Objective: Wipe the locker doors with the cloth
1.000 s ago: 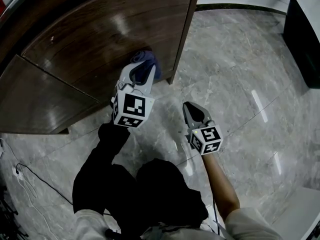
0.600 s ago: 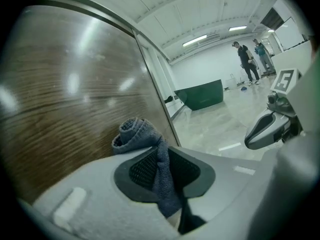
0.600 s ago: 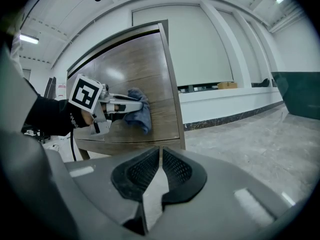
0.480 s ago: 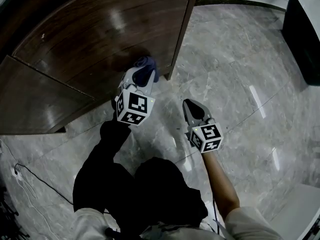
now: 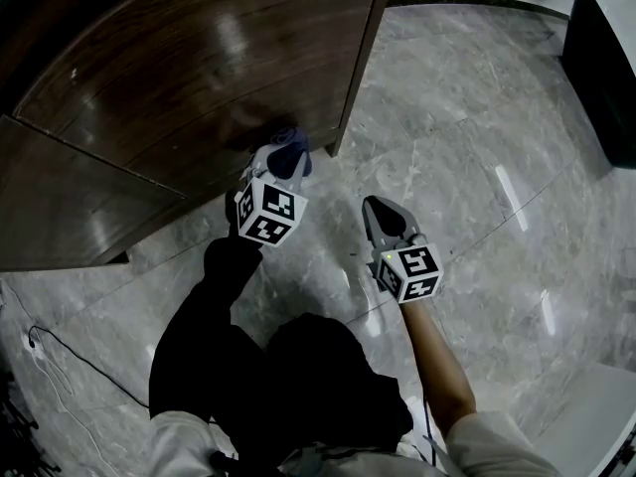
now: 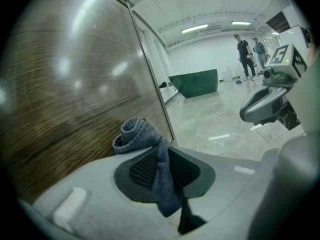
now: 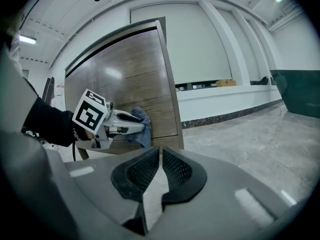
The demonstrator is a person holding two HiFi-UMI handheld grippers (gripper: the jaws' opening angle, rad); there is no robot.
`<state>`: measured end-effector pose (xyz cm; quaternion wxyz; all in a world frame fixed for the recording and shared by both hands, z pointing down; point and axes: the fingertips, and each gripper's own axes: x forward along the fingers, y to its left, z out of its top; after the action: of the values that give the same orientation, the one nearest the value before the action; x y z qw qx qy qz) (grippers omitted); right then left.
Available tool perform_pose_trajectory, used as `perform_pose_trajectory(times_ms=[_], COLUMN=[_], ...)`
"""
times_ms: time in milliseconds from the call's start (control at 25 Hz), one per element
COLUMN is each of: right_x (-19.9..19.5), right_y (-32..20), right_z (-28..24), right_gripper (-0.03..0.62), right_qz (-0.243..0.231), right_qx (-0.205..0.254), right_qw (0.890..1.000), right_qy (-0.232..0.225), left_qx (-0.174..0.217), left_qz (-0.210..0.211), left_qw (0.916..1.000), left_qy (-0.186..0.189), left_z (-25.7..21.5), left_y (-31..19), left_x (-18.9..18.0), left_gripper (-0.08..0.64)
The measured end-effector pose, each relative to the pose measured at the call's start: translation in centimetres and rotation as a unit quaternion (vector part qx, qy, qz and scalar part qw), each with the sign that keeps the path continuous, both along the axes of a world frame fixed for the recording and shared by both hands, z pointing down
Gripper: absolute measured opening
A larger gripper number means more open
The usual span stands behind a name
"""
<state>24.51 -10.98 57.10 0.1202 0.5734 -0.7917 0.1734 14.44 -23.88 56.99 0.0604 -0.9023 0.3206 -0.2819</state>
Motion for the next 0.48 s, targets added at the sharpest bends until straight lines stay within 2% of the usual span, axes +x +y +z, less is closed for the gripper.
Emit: perform_pose_trajectory(times_ms=[240,480], right_x=[0.3,0.0], right_y=[0.1,0.2], right_z=[-0.3,-0.9], right_gripper=[0.025,0.025], right_qz=[0.003,0.001], right_qx=[0.002,0.007], right_qw=[1.0,1.0], right_qy=[0.002,0.003], left_qx=[-0.001,0.046], left_qz=[0.004,0.017], left_qw=[1.0,0.9986], left_qy=[0.001,0.017], left_z=[-0.8,-6.2], left_y=[-0.2,-0.5], left_x=[0.4,1.5], left_gripper=[0.067,0.066])
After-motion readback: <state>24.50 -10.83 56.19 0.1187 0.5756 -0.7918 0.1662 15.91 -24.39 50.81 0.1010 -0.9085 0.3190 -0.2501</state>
